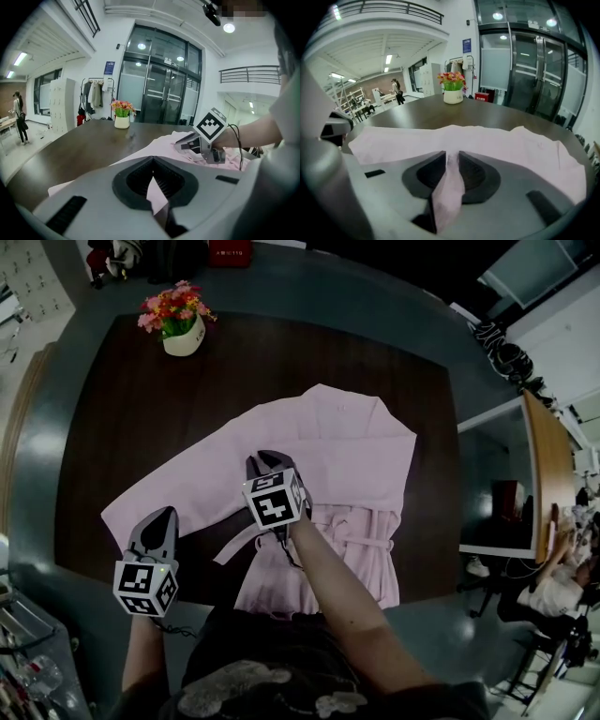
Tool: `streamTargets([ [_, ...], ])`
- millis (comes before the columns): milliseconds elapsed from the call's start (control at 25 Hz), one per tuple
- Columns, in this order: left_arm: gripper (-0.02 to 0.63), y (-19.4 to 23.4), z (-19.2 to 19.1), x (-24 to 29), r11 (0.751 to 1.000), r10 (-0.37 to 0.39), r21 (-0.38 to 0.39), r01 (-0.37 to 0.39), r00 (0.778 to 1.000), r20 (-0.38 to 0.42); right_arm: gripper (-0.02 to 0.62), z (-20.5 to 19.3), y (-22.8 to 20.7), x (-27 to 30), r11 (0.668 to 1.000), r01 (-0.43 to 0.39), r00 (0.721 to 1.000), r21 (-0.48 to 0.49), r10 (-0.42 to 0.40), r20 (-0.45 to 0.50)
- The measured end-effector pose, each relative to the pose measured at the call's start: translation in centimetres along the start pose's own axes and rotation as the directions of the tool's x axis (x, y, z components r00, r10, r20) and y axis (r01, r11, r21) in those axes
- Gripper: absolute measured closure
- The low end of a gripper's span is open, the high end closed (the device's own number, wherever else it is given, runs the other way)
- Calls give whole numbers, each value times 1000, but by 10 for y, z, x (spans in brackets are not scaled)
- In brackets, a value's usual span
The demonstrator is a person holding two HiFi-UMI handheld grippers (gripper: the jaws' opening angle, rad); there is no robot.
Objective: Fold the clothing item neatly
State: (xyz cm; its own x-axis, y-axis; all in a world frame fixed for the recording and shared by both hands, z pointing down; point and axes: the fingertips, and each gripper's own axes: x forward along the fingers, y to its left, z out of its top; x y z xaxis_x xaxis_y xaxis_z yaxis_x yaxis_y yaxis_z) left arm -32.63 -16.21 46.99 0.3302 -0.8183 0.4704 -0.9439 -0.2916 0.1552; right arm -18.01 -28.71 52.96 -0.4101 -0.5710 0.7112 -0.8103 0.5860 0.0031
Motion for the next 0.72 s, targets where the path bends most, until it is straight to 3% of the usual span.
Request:
streamTargets([
  [80,598,-6,4,-6,1000,16,2,-16,1000,10,472,2,6,-11,998,-63,997,5,63,33],
  [240,598,-29,14,-25,998,65,12,-66,997,42,468,19,0,-73,996,-66,976,52,54,212],
  [400,598,-69,23,-43,992,116,44,-120,990,85,469,36,0,-156,992,-113,892,58,75,445],
  [560,598,-103,19,-57,988,152,-23,-150,980,129,471,30,10,-210,967,-248,805,66,168,569],
  [640,598,-110,16,-64,986,165,-27,-163,976,141,482,23,17,-222,960,-271,790,71,180,585],
  [720,598,-112,10,-72,984,175,-15,-175,975,139,559,12,26,-231,962,-262,786,81,164,596],
])
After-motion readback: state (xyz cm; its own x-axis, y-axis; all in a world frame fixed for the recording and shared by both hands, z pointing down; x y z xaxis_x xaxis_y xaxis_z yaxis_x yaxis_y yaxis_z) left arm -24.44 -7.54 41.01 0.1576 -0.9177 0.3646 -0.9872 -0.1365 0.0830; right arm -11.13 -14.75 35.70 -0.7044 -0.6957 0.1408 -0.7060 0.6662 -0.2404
